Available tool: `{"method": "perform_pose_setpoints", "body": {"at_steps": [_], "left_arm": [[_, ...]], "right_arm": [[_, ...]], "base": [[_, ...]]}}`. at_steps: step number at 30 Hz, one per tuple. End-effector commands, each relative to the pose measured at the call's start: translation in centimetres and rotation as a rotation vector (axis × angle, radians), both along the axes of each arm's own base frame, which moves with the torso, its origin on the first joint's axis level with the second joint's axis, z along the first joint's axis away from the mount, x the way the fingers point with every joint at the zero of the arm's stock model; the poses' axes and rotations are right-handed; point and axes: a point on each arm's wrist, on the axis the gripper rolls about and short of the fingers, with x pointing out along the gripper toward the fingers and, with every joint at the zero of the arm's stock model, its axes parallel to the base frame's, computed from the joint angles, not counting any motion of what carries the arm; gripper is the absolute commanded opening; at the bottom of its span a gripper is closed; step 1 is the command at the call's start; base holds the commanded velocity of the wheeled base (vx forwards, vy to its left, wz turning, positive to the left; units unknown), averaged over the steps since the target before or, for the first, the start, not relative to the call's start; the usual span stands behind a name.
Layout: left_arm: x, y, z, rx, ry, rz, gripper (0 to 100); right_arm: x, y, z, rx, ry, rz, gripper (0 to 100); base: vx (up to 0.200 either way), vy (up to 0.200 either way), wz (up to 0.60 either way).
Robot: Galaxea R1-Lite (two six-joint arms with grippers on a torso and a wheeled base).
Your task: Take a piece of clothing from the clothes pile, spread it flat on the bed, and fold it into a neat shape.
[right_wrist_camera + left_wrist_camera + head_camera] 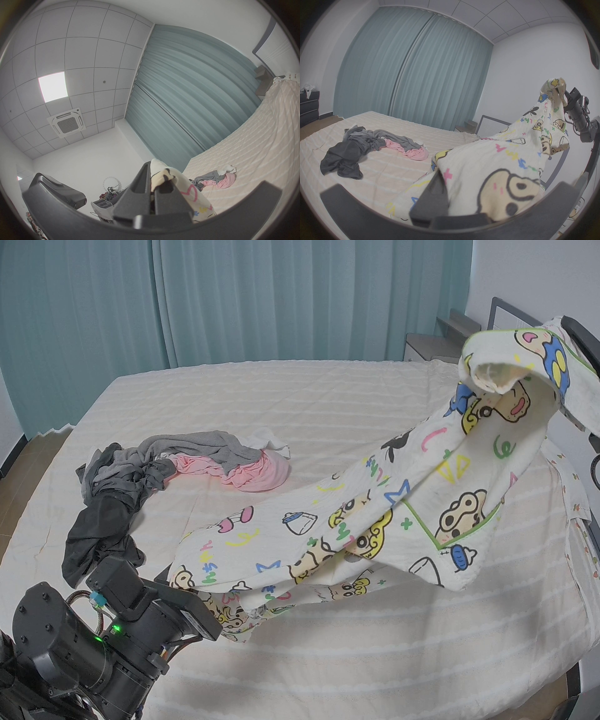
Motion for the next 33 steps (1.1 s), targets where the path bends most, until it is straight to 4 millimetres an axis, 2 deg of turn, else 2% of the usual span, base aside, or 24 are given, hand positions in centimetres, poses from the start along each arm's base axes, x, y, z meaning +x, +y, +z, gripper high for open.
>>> {"method": "perform_pose_setpoints", "body": {"at_steps": [1,3,18,33], "left_arm": [[-0.21,-0.21,0.16,-0.025,-0.006,-0.015,0],[-0.21,-0.21,0.16,-0.026,-0.006,-0.015,0],[-0.22,-0.19,0.13,-0.025,-0.005,-0.015,0],[-0.17,-0.20,0.13,-0.022,-0.006,-0.012,0]], "right_arm": [[0.22,-0.24,-0.02,-0.006,-0.003,-0.010,0],[0.23,-0.25,-0.02,-0.005,-0.002,-0.011,0],[0.24,-0.25,-0.06,-0.006,-0.001,-0.011,0],[0.26,-0.26,-0.15,-0.009,0.001,-0.011,0]], "base": [[0.000,0.000,0.00],[0.000,0.000,0.00],[-0.200,0.000,0.00],[0.000,0.000,0.00]]}}
